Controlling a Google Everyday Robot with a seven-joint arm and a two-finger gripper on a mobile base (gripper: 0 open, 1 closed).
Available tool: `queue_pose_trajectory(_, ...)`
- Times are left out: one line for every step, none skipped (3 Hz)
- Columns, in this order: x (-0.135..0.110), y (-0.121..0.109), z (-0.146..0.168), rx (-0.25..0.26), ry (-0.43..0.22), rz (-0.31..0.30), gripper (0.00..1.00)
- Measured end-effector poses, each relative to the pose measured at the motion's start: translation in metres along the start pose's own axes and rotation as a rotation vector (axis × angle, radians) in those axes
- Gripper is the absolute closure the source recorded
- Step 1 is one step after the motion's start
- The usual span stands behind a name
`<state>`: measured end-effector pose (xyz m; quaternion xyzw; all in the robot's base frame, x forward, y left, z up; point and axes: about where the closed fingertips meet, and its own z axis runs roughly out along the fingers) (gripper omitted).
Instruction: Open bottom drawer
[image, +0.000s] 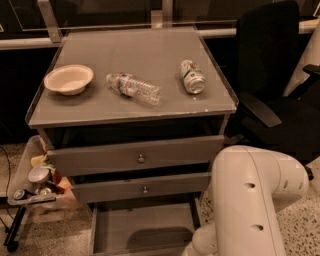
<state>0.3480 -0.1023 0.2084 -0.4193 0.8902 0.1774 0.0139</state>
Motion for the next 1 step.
queue_pose_trajectory(0.0321, 0.0309, 0.0016, -0.044, 0.042, -0.003, 0.0)
